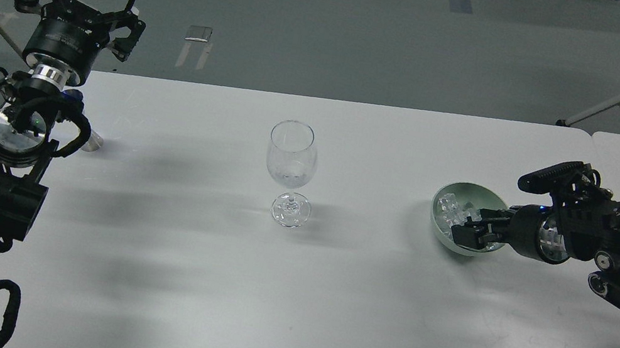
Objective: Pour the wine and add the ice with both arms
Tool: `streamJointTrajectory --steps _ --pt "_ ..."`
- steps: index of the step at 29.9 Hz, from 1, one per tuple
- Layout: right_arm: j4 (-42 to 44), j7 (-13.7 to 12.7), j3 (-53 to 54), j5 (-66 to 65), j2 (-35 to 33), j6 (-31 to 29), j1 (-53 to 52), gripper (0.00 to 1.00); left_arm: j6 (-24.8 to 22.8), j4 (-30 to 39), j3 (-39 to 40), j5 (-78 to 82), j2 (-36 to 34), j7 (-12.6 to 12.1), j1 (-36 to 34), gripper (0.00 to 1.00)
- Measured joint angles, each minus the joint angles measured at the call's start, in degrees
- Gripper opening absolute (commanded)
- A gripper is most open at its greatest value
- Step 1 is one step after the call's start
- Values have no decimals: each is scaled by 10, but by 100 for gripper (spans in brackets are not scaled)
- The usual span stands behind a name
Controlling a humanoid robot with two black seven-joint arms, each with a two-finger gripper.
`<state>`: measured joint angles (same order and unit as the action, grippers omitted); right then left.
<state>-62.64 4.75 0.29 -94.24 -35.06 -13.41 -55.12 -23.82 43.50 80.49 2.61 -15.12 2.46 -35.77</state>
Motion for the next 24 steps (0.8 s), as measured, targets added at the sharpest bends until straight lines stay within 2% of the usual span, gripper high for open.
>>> streamJointTrajectory --steps 3,5,6,8,17,18,20,24 --pt "0 0 1 0 0 1 -1 33 0 0 0 0 -1 0 1 98" --pt "-1 0 1 0 0 1 -2 25 0 0 0 0 -2 0 1 98" --pt "-1 0 1 0 0 1 -2 17 0 0 0 0 -2 0 1 98" --pt "-1 0 1 0 0 1 -2 11 2 0 0 0 -2 0 1 98" --pt "0 -2 1 0 0 -4 1 11 3 0 0 0 -2 0 1 98" --pt "0 -2 1 0 0 -4 1 9 3 0 0 0 -2 0 1 98" --pt "0 -2 1 0 0 -4 2 0 3 0 1 0 -3 0 1 98" --pt "0 -2 0 1 0 -5 2 0 3 0 4 0 -4 0 1 98"
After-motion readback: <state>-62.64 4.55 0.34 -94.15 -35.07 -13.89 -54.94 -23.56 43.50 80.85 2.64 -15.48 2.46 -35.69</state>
